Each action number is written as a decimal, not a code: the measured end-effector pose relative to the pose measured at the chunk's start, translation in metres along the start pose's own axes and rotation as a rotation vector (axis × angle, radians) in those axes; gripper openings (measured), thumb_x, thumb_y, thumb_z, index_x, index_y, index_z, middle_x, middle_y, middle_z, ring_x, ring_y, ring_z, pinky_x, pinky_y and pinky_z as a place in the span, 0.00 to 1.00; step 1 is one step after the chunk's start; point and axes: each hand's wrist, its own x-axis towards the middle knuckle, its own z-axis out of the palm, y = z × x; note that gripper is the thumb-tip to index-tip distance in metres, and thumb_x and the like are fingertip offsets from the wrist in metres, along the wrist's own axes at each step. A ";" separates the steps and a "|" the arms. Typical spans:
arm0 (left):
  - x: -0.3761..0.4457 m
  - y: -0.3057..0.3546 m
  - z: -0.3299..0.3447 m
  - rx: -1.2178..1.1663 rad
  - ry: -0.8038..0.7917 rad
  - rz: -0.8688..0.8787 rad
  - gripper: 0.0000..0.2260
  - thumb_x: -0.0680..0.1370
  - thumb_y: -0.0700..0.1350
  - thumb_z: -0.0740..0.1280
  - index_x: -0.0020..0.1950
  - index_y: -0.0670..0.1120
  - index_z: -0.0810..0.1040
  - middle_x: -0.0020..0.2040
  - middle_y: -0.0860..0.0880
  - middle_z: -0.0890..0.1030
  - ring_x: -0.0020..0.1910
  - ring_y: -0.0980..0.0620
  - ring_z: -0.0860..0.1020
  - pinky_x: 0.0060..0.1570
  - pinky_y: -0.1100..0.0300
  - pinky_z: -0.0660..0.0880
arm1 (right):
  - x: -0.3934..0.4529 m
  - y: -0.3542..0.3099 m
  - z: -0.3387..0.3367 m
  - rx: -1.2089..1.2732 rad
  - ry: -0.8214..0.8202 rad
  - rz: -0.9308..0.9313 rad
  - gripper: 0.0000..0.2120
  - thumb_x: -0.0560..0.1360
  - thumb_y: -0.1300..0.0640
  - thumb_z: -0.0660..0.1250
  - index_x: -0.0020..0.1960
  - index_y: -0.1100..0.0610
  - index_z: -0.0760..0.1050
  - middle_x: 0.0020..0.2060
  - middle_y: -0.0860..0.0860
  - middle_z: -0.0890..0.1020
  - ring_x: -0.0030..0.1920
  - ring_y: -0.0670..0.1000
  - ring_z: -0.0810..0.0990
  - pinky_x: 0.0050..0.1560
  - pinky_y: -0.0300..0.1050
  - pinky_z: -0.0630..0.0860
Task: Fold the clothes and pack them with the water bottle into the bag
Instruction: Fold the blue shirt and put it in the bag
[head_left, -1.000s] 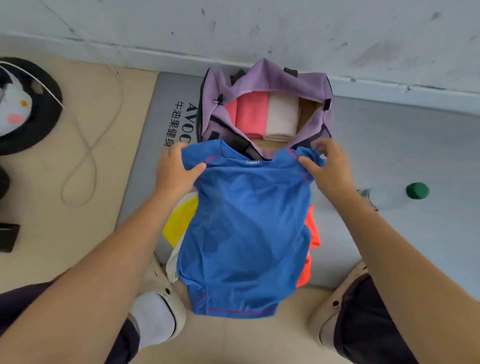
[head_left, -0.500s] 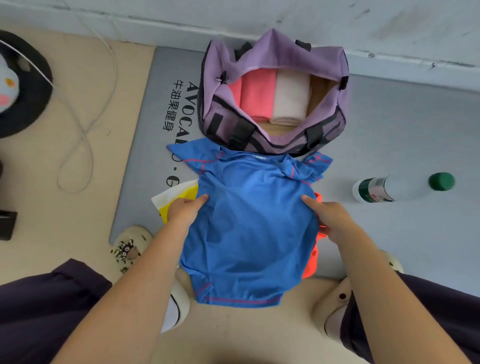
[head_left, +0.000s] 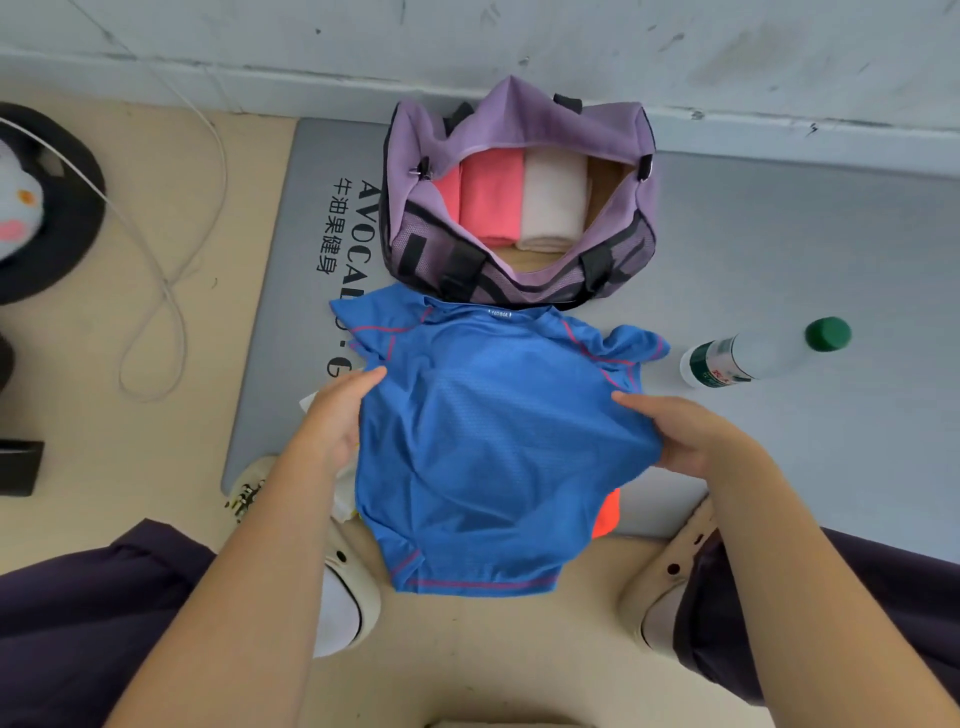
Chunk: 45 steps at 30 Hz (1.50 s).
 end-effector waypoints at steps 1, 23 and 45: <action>-0.004 0.001 0.001 0.023 -0.016 -0.009 0.05 0.81 0.45 0.66 0.53 0.46 0.80 0.52 0.48 0.85 0.49 0.51 0.84 0.47 0.56 0.78 | -0.003 0.001 -0.004 -0.040 0.011 0.023 0.14 0.78 0.55 0.66 0.62 0.56 0.77 0.56 0.52 0.84 0.51 0.52 0.83 0.49 0.46 0.79; -0.165 0.154 -0.002 0.024 0.001 0.570 0.04 0.77 0.43 0.71 0.48 0.51 0.86 0.50 0.44 0.83 0.49 0.46 0.77 0.49 0.52 0.72 | -0.191 -0.108 0.033 0.146 0.133 -0.884 0.15 0.79 0.58 0.66 0.34 0.51 0.77 0.34 0.49 0.79 0.39 0.49 0.77 0.46 0.45 0.72; -0.204 0.140 -0.025 0.396 -0.025 0.647 0.11 0.73 0.39 0.74 0.49 0.55 0.86 0.48 0.49 0.86 0.43 0.54 0.79 0.50 0.55 0.75 | -0.231 -0.073 0.012 -0.382 0.428 -0.817 0.09 0.75 0.59 0.70 0.51 0.48 0.84 0.50 0.50 0.84 0.46 0.48 0.81 0.57 0.49 0.77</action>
